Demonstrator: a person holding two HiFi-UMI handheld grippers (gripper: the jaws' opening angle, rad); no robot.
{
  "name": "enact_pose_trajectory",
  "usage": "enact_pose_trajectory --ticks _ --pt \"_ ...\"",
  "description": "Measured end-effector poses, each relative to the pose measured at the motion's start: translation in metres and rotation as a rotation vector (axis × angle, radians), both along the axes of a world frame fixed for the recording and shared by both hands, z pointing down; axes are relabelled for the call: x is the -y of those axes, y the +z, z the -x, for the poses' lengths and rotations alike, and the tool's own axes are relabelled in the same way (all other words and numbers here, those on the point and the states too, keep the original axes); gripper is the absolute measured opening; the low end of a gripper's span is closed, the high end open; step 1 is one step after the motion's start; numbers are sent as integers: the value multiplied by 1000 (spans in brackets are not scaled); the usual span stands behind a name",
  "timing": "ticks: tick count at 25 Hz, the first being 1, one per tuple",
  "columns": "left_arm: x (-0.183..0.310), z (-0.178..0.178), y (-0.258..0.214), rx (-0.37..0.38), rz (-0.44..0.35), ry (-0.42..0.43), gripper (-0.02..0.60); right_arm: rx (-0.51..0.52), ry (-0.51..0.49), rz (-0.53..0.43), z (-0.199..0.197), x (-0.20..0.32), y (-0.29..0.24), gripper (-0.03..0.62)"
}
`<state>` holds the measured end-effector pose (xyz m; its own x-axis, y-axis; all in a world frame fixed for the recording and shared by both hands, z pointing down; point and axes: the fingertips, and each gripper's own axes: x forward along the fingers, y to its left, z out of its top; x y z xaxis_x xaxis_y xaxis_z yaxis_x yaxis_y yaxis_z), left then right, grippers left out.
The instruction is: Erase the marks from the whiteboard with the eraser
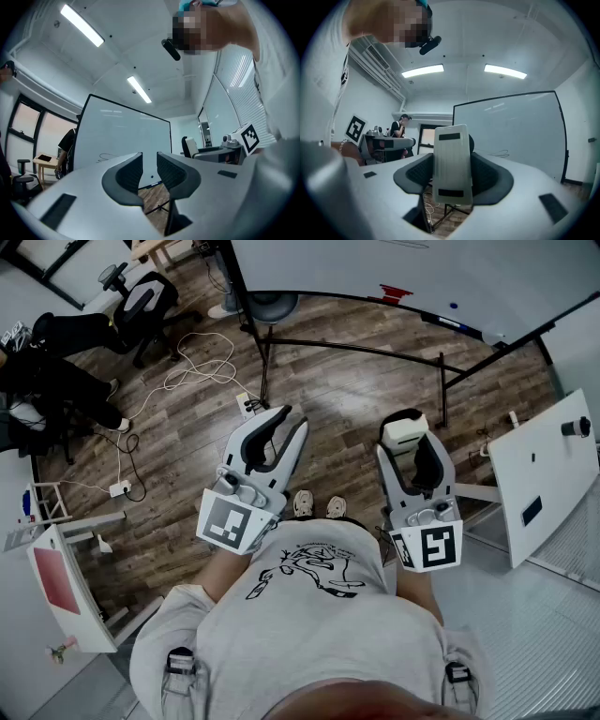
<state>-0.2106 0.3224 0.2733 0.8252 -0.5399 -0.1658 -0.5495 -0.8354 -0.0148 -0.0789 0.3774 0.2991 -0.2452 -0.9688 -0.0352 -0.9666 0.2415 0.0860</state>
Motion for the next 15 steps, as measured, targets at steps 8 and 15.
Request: enact_pose_trajectory --ticks 8,15 --pt "10 11 7 16 43 27 104 3 4 -11 16 11 -2 258" --pt "30 0 10 14 48 49 104 -19 32 11 4 28 2 258"
